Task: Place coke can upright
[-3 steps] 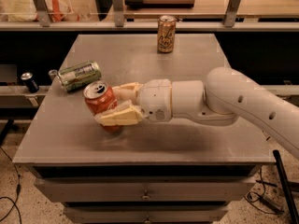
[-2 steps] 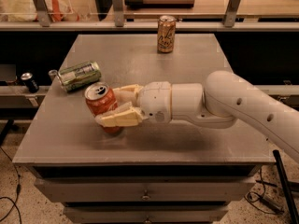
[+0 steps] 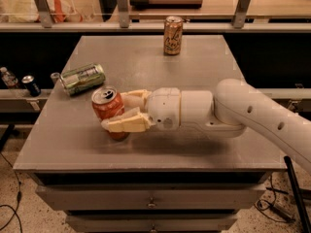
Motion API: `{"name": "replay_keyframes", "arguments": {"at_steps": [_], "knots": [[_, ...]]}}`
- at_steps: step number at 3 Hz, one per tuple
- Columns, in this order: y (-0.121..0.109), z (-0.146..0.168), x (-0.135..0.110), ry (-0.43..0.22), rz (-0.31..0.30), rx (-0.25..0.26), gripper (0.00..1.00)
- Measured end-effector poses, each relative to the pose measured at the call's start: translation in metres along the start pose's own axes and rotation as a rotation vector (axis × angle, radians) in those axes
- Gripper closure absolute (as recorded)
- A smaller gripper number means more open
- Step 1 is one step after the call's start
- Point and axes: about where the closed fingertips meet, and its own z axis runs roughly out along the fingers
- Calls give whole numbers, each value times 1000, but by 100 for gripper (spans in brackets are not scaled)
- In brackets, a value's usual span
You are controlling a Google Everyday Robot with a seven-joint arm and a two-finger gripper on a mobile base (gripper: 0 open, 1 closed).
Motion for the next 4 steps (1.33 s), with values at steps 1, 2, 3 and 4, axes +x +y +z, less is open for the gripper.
{"name": "replay_keyframes", "arguments": {"at_steps": [1, 2, 3, 4], "knots": [[-2, 0, 1, -13, 5, -4, 36], [-5, 1, 4, -21, 11, -7, 12], [-6, 2, 6, -23, 13, -9, 0], [-6, 2, 6, -22, 14, -9, 0]]}}
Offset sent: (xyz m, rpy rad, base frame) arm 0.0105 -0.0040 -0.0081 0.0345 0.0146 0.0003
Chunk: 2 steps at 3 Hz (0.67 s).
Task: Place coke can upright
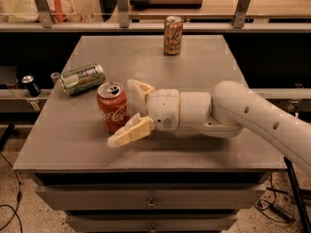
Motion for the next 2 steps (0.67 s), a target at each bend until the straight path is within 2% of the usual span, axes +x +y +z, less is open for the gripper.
{"name": "replay_keyframes", "arguments": {"at_steps": [1, 2], "knots": [[-1, -9, 2, 36, -9, -13, 0], [0, -28, 5, 112, -22, -15, 0]]}}
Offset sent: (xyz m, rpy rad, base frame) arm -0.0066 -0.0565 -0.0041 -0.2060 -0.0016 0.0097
